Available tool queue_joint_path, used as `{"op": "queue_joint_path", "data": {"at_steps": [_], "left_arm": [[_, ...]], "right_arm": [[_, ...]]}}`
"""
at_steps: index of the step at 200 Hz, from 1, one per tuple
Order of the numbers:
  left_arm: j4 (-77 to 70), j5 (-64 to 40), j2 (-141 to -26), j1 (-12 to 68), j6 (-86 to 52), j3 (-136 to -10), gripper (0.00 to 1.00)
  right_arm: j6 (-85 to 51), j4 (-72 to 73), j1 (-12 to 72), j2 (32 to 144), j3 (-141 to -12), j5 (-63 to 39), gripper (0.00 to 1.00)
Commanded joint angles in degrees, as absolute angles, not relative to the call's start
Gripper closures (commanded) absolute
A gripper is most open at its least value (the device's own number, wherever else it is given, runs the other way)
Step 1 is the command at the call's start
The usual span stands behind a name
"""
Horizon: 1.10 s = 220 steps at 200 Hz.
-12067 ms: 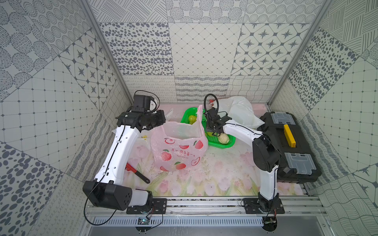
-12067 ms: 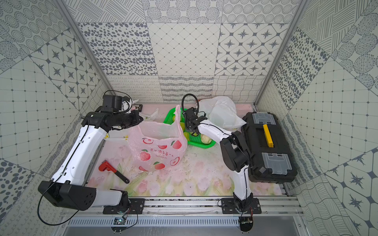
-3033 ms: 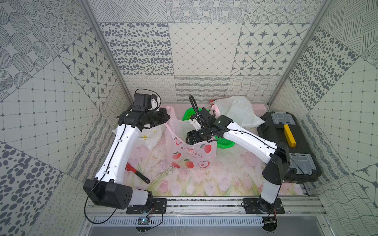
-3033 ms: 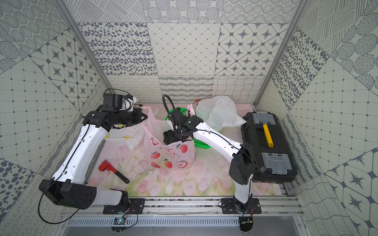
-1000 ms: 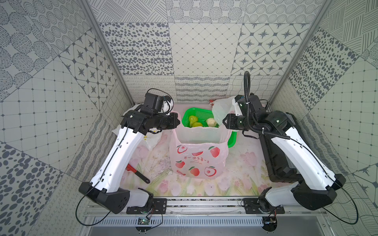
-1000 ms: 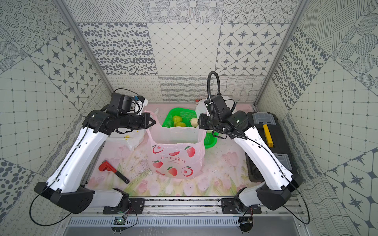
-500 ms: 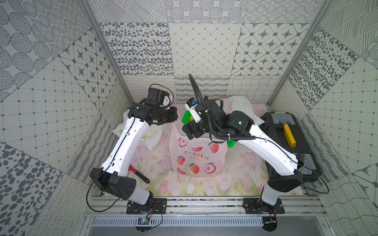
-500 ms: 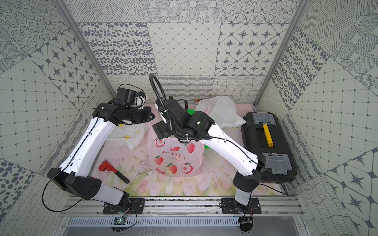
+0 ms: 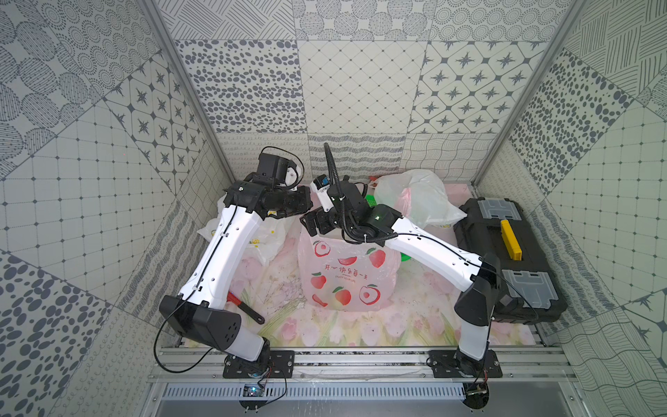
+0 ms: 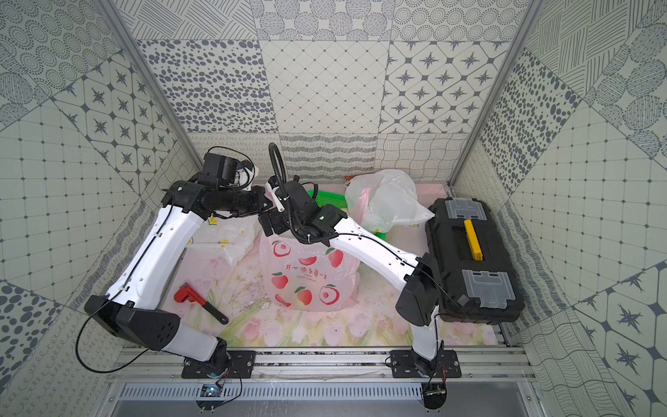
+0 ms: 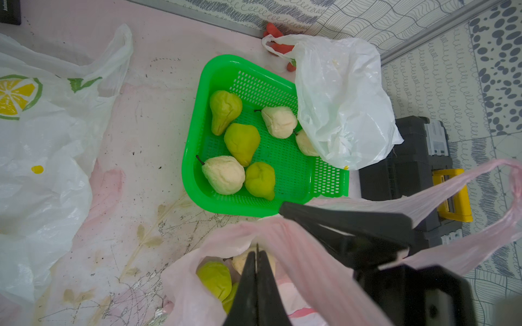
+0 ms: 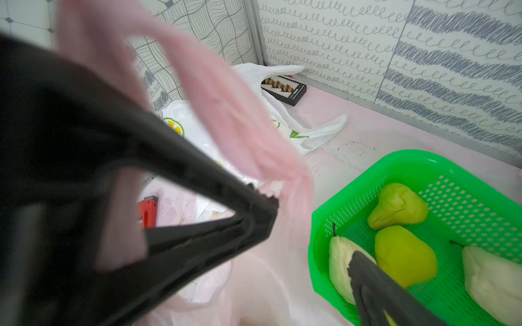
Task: Place the pears into plastic bags & tie knots
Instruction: Tie the plastic bag at the center of the board.
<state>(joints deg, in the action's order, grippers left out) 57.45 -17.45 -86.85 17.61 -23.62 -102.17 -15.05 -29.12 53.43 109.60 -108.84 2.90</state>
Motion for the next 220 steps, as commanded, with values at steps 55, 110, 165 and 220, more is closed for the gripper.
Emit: {"op": "queue_joint_path", "data": {"at_steps": [55,110,165,220], "left_arm": [[54.5,-22.3,-85.7,17.2,-22.3,-101.9,1.0],[54.4,-23.4,-85.8,17.2,-21.6,-102.3,1.0],[51.8,-31.0,-85.7,15.5,-16.8,-105.5,0.67],[46.6,-42.4,-78.9,9.1,-13.1,-99.0,0.34]], "right_arm": [[-17.2,-9.8,48.3,109.7,-94.3,-7.3,0.06],[-17.7,-4.9,47.8,110.1,-90.6,-14.2,0.4],[-19.5,-1.8,47.6,107.9,-86.3,-19.2,0.74],[-30.4,-0.7,43.4,105.3,-84.8,-36.9,0.86]]}}
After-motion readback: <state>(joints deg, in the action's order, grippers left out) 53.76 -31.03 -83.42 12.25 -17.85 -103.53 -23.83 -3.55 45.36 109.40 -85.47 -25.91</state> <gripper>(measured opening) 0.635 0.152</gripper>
